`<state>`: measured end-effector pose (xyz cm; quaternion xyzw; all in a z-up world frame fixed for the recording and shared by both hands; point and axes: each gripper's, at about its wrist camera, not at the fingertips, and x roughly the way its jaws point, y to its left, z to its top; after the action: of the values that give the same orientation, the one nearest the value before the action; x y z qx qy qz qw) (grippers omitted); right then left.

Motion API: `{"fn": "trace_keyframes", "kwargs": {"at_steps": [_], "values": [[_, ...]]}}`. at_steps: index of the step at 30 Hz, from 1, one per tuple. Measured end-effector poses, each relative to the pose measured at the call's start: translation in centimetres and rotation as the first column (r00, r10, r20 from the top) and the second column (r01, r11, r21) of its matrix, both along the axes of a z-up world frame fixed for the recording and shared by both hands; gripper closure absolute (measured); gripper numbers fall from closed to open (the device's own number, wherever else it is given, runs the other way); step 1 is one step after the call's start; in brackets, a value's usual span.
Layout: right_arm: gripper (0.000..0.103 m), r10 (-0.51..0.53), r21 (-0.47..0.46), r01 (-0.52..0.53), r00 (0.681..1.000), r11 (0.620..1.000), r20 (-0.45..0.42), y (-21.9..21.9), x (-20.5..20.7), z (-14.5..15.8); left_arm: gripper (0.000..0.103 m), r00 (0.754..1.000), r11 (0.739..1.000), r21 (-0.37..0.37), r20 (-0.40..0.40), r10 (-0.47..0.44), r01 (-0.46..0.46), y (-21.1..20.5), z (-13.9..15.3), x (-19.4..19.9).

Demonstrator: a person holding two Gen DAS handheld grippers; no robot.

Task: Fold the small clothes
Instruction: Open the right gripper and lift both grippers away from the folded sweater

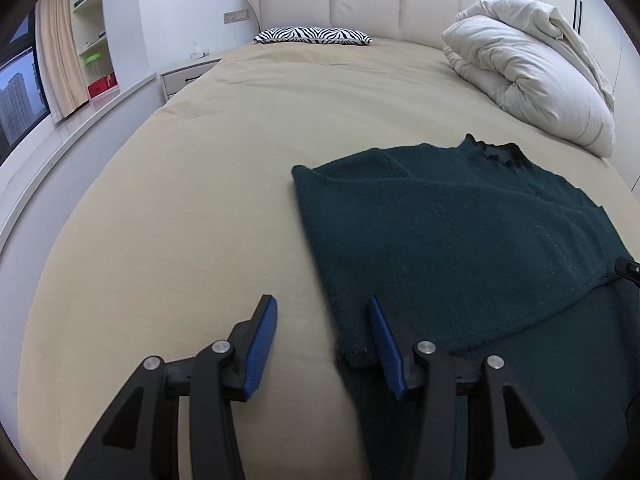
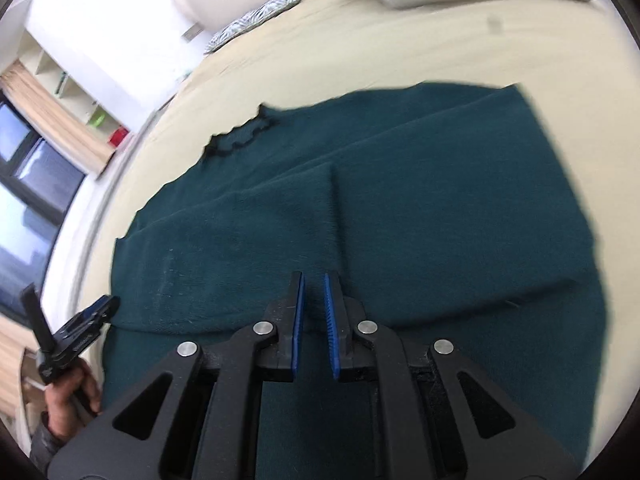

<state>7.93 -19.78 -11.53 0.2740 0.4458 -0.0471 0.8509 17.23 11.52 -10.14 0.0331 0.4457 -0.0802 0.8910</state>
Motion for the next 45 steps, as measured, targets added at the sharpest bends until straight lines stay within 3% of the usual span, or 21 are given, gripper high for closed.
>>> {"fn": "trace_keyframes", "kwargs": {"at_steps": [3,6,8,10,11,12,13,14,17,20,24,26,31,34,37,40,41,45], "values": [[0.090,-0.032,-0.022,0.032,0.999,0.999,0.035,-0.4,-2.7,1.7,0.050,1.000,1.000,-0.025,0.024,0.001,0.000,0.5,1.5,-2.5],[0.090,-0.060,-0.046,0.065,0.993,0.997,0.105,-0.3,-6.1,4.1,0.038,1.000,0.998,-0.069,0.027,0.001,0.001,1.6,2.5,-5.5],[0.087,-0.069,-0.074,0.081,0.985,0.994,0.156,0.3,-8.8,5.8,0.031,1.000,0.989,-0.151,0.010,-0.003,0.005,3.0,3.0,-8.6],[0.064,-0.068,-0.093,0.089,0.975,0.992,0.209,1.2,-11.5,7.1,0.030,0.999,0.977,-0.212,-0.016,-0.033,0.028,4.0,3.0,-11.0],[0.031,-0.076,-0.095,0.102,0.966,0.990,0.247,1.6,-13.2,7.7,0.030,0.998,0.969,-0.245,-0.038,-0.049,0.039,4.5,2.9,-12.6],[0.005,-0.097,-0.088,0.130,0.947,0.988,0.306,2.0,-15.2,8.3,0.030,0.996,0.961,-0.272,-0.060,-0.061,0.042,5.0,2.7,-13.7],[0.002,-0.119,-0.082,0.158,0.927,0.984,0.356,2.3,-16.8,8.8,0.030,0.994,0.952,-0.305,-0.086,-0.072,0.043,5.4,2.4,-15.0],[0.001,-0.123,-0.086,0.170,0.909,0.982,0.398,2.6,-18.4,9.3,0.030,0.988,0.936,-0.349,-0.127,-0.089,0.039,6.0,1.8,-16.5],[0.001,-0.083,-0.089,0.127,0.918,0.988,0.387,2.5,-20.9,9.8,0.030,0.971,0.899,-0.437,-0.206,-0.126,0.024,7.0,0.6,-19.5],[0.003,-0.068,0.029,0.061,0.927,0.998,0.370,1.6,-22.6,9.7,0.030,0.955,0.858,-0.514,-0.250,-0.157,0.007,7.5,0.0,-21.5],[0.010,-0.020,0.083,-0.008,0.942,0.996,0.336,1.3,-24.3,9.1,0.030,0.932,0.842,-0.539,-0.297,-0.208,0.016,6.7,-0.9,-22.9],[0.015,-0.001,0.120,-0.038,0.950,0.992,0.313,1.2,-24.9,8.6,0.030,0.916,0.821,-0.571,-0.327,-0.233,0.005,6.5,-1.5,-23.2],[0.017,0.012,0.192,-0.069,0.959,0.979,0.284,0.7,-26.6,7.4,0.032,0.881,0.753,-0.657,-0.377,-0.286,-0.037,6.6,-2.7,-23.0],[0.019,0.005,0.221,-0.061,0.969,0.973,0.247,-0.1,-27.8,6.7,0.036,0.873,0.721,-0.690,-0.391,-0.291,-0.068,7.3,-3.1,-23.2],[0.019,-0.018,0.241,-0.034,0.977,0.970,0.213,-1.6,-29.1,6.3,0.043,0.869,0.704,-0.705,-0.396,-0.295,-0.082,7.5,-3.5,-23.3],[0.021,-0.030,0.237,-0.001,0.991,0.971,0.127,-3.3,-30.3,5.7,0.047,0.862,0.708,-0.701,-0.406,-0.302,-0.081,7.7,-3.6,-23.8],[0.027,-0.030,0.230,0.009,0.996,0.973,0.087,-3.9,-30.7,5.4,0.047,0.861,0.706,-0.704,-0.406,-0.306,-0.081,7.7,-3.6,-23.8],[0.031,-0.051,0.259,0.045,0.999,0.965,0.016,-6.3,-32.6,4.6,0.050,0.859,0.706,-0.703,-0.410,-0.308,-0.082,7.9,-3.6,-23.8]]}}
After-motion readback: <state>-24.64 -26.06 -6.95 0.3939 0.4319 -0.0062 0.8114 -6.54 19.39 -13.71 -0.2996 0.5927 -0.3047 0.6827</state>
